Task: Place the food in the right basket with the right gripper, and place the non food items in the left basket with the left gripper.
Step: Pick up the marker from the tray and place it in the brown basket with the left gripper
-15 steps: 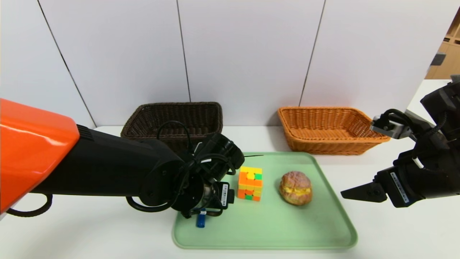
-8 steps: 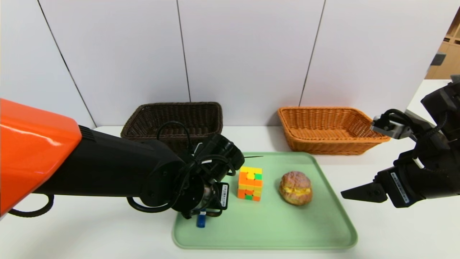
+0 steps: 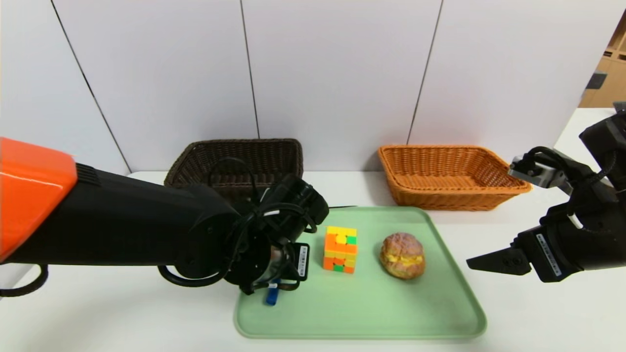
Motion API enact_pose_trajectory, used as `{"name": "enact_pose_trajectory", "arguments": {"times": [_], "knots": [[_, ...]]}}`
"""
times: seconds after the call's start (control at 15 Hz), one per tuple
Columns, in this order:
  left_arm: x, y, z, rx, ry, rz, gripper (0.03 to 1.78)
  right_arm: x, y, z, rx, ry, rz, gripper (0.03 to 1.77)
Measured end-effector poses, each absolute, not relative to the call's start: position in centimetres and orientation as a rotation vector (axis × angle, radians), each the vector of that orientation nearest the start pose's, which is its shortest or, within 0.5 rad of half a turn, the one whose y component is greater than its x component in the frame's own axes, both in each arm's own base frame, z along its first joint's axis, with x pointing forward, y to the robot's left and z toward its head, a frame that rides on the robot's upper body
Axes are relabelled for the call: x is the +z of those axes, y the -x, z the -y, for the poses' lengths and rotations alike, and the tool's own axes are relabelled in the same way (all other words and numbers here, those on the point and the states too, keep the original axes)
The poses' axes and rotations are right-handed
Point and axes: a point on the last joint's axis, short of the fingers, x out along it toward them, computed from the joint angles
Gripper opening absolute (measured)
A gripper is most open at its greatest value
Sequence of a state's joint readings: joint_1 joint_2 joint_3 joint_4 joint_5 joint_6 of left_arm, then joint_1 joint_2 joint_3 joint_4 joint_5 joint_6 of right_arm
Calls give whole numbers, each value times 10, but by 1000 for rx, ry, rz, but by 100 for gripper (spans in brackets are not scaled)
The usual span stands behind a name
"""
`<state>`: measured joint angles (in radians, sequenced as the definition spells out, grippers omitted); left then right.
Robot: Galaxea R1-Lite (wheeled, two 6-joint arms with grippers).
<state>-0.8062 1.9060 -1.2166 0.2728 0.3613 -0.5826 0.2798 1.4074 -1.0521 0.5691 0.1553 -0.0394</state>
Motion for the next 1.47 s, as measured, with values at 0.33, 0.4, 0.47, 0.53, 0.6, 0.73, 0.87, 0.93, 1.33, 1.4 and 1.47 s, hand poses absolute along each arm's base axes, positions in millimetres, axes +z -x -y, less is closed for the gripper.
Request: {"name": "enact_pose_trajectory", "arguments": {"times": [0.33, 0.4, 0.47, 0.53, 0.6, 0.73, 0.87, 0.93, 1.33, 1.4, 1.47], "knots": [[209, -245, 201, -215, -70, -703, 16, 228, -190, -58, 420, 91, -905, 170], [219, -247, 191, -223, -116, -670, 16, 228, -190, -57, 420, 90, -903, 170], [228, -250, 181, -226, -163, -637, 16, 228, -190, -57, 420, 90, -902, 170], [237, -253, 171, -226, -211, -607, 16, 228, -189, -57, 420, 90, -902, 170], [244, -256, 164, -222, -251, -582, 16, 228, -189, -57, 420, 89, -902, 170], [256, -263, 151, -236, -322, -540, 16, 228, -187, -56, 419, 90, -903, 170], [268, -271, 139, -272, -380, -498, 16, 226, -186, -55, 413, 87, -907, 170], [273, -275, 134, -289, -416, -479, 16, 226, -185, -54, 412, 87, -909, 170], [280, -312, 104, -436, -721, -387, 16, 223, -184, -54, 409, 86, -920, 170], [279, -320, 100, -454, -769, -374, 16, 222, -184, -54, 408, 86, -921, 170], [277, -330, 97, -464, -813, -367, 16, 222, -184, -53, 405, 85, -923, 170]]}}
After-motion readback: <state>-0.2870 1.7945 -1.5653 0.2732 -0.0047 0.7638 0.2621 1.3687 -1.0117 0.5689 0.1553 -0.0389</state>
